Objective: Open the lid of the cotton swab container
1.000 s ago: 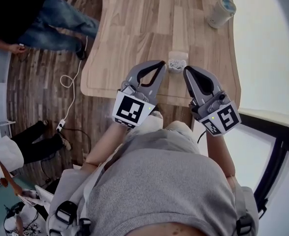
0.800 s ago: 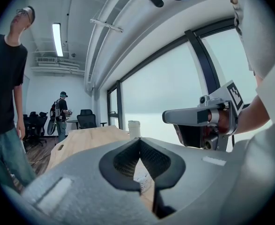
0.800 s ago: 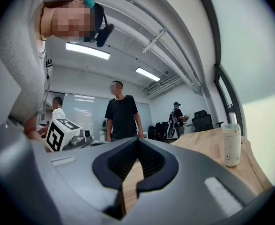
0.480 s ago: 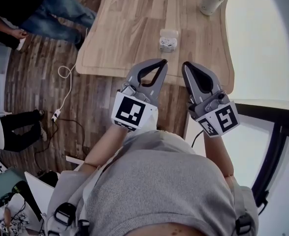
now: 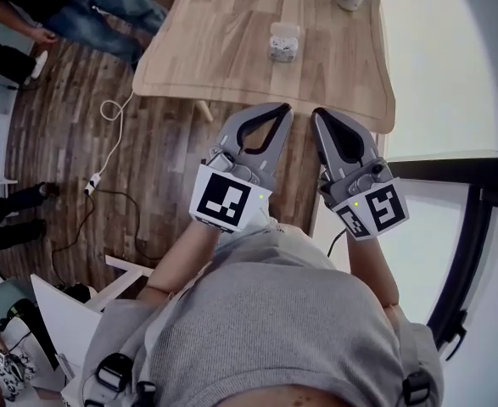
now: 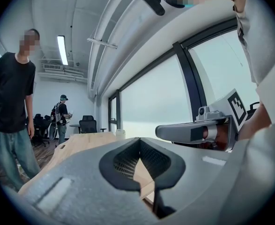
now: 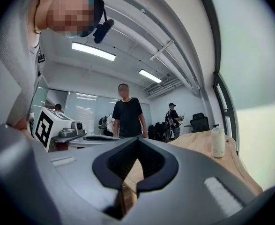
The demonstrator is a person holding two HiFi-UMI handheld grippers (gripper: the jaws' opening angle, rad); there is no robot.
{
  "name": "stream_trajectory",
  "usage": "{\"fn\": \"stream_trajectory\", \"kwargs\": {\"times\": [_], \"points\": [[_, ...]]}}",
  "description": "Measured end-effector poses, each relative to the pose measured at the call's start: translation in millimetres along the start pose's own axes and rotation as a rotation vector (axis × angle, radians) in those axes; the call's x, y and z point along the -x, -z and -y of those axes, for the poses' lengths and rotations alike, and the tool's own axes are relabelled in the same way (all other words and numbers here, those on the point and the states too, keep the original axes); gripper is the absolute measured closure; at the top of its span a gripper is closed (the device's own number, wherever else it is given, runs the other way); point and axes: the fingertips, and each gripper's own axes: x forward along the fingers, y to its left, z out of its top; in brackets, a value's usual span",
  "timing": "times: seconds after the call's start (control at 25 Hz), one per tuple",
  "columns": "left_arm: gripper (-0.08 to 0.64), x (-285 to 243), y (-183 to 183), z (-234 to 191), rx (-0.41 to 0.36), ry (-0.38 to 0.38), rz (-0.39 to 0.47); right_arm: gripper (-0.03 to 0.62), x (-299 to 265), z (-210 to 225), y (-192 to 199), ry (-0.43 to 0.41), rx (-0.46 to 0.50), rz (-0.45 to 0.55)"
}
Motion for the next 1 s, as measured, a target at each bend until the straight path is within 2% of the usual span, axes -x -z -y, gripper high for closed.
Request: {"fn": "stream_trajectory", "kwargs": {"times": [0.32, 0.56, 1.0], "points": [[0.560, 26.5, -10.2, 3.2, -0.009, -0.007, 0.017, 0.591, 8.5, -26.2, -10.8, 0.009, 0.027, 0.003], [0.560, 40.4, -21.3, 4.2, -0.026, 0.024, 0.021, 0.591, 8.3, -41.4, -17.8, 0.039, 0.038, 0.013], [0.560, 60.6, -18.2, 5.0, -0.025, 0.036, 0.018, 0.591, 11.1, -59.1, -12.8, 0.076, 0.050, -0.009]]}}
